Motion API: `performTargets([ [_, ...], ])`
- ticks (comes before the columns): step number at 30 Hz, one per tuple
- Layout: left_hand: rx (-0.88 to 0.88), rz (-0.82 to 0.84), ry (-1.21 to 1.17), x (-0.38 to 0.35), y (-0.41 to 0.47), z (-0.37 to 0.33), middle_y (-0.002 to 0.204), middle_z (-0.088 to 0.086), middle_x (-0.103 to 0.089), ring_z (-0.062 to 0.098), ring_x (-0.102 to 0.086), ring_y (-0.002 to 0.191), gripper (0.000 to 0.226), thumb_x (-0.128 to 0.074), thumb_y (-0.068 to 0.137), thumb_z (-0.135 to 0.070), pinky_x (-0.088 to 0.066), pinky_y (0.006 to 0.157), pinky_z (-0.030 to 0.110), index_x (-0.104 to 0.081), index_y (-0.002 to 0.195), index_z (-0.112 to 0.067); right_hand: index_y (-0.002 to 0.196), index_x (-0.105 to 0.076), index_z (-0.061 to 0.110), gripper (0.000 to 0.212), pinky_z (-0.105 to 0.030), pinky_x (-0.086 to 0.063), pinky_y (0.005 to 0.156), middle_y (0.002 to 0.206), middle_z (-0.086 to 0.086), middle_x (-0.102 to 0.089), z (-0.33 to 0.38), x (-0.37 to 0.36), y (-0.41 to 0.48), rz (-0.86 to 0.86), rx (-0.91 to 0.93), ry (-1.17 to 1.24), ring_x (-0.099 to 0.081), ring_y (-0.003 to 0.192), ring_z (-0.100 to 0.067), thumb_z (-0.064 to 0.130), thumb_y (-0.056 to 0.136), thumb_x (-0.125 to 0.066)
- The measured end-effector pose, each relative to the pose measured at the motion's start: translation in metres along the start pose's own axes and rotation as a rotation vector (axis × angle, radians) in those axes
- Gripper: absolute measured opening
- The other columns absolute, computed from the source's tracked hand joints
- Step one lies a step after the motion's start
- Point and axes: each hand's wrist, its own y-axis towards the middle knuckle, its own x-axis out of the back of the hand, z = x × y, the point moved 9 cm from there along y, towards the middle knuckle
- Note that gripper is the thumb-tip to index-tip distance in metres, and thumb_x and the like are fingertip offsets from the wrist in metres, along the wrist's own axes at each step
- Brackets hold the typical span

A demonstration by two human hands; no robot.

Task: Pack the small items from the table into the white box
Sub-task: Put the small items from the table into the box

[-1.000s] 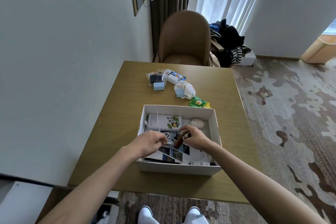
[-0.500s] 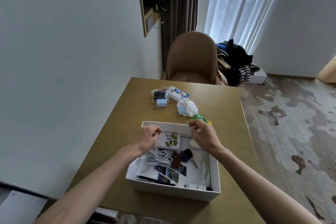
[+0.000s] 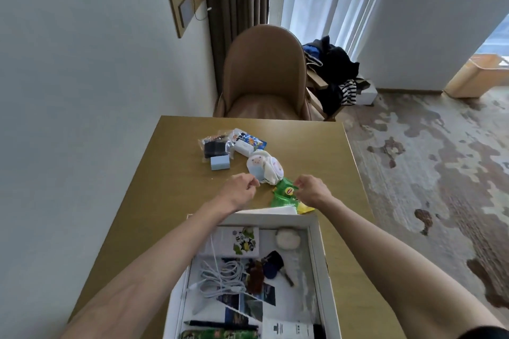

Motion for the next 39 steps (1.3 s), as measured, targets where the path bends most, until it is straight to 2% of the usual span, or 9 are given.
performTargets([
  [5, 0.055, 0.327, 0.091, -0.053, 0.049, 0.016, 0.12, 0.002, -0.061, 0.02, -0.057, 0.107, 0.028, -0.05, 0.09, -0.022, -0.048, 0.094, 0.037, -0.06, 0.115, -0.02, 0.129, -0.055, 0.019, 0.052, -0.043, -0.049, 0.095, 0.127, -0.01, -0.06, -0.006, -0.031, 0.039, 0.086, -0.062, -0.079, -0.055, 0.115, -0.028, 0.036, 0.082, -0.069],
  [8, 0.008, 0.408, 0.138, -0.08, 0.067, 0.018, 0.124, 0.003, -0.058, 0.022, -0.056, 0.109, 0.033, -0.054, 0.086, -0.026, -0.049, 0.091, 0.038, -0.056, 0.118, -0.018, 0.144, -0.037, 0.025, 0.084, -0.046, -0.042, 0.101, 0.133, -0.009, -0.048, -0.009, -0.049, 0.055, 0.133, -0.029, -0.27, -0.042, 0.127, -0.03, 0.05, 0.074, -0.075],
  [10, -0.011, 0.449, 0.203, -0.092, 0.076, 0.022, 0.127, 0.004, -0.055, 0.024, -0.055, 0.112, 0.038, -0.056, 0.085, -0.026, -0.048, 0.089, 0.035, -0.053, 0.122, -0.017, 0.145, -0.033, 0.024, 0.089, -0.046, -0.04, 0.1, 0.133, -0.01, -0.046, -0.008, -0.053, 0.062, 0.101, 0.025, -0.327, -0.041, 0.127, -0.031, 0.048, 0.072, -0.077],
  [14, 0.022, 0.477, 0.196, -0.104, 0.088, 0.03, 0.124, 0.003, -0.058, 0.023, -0.056, 0.109, 0.036, -0.06, 0.084, -0.026, -0.049, 0.088, 0.036, -0.057, 0.118, -0.017, 0.123, -0.049, 0.015, 0.063, -0.04, -0.044, 0.086, 0.117, -0.008, -0.056, -0.014, -0.046, 0.069, -0.008, 0.062, -0.243, -0.051, 0.111, -0.029, 0.037, 0.073, -0.08],
  [19, 0.028, 0.528, 0.184, -0.109, 0.092, 0.026, 0.116, 0.002, -0.06, 0.021, -0.057, 0.102, 0.036, -0.066, 0.081, -0.034, -0.051, 0.087, 0.037, -0.059, 0.114, -0.018, 0.103, -0.063, 0.013, 0.029, -0.039, -0.057, 0.073, 0.1, -0.005, -0.067, -0.039, -0.034, 0.074, 0.077, -0.004, 0.123, -0.065, 0.092, -0.025, 0.015, 0.077, -0.076],
  [28, -0.001, 0.475, 0.12, -0.113, 0.087, -0.008, 0.116, 0.0, -0.063, 0.018, -0.058, 0.103, 0.039, -0.065, 0.084, -0.038, -0.049, 0.091, 0.04, -0.057, 0.117, -0.019, 0.103, -0.063, 0.012, 0.023, -0.042, -0.06, 0.079, 0.1, -0.006, -0.071, -0.085, 0.008, 0.06, -0.085, -0.153, 0.635, -0.07, 0.092, -0.022, 0.01, 0.083, -0.074],
  [32, 0.031, 0.381, -0.059, -0.113, 0.092, -0.03, 0.12, 0.002, -0.059, 0.017, -0.056, 0.107, 0.051, -0.065, 0.086, -0.037, -0.048, 0.093, 0.037, -0.048, 0.128, -0.016, 0.1, -0.063, 0.015, 0.021, -0.026, -0.058, 0.062, 0.097, -0.006, -0.071, -0.093, 0.026, 0.045, -0.155, -0.151, 0.832, -0.071, 0.087, -0.02, 0.005, 0.084, -0.073],
  [35, 0.153, 0.37, -0.332, -0.116, 0.094, -0.04, 0.116, 0.001, -0.059, 0.015, -0.057, 0.1, 0.053, -0.065, 0.086, -0.04, -0.048, 0.077, 0.027, -0.045, 0.129, -0.015, 0.106, -0.064, 0.01, 0.024, -0.021, -0.056, 0.058, 0.098, -0.007, -0.072, -0.094, 0.036, 0.034, -0.169, -0.124, 0.932, -0.071, 0.08, -0.014, 0.004, 0.085, -0.072],
  [39, 0.193, 0.36, -0.539, -0.113, 0.095, -0.057, 0.103, 0.003, -0.067, 0.013, -0.064, 0.083, 0.023, -0.062, 0.09, -0.036, -0.047, 0.057, 0.024, -0.058, 0.103, -0.018, 0.114, -0.064, 0.006, 0.029, -0.031, -0.059, 0.068, 0.103, -0.011, -0.073, -0.09, 0.046, 0.019, -0.163, -0.096, 1.025, -0.071, 0.088, -0.023, 0.006, 0.086, -0.071],
])
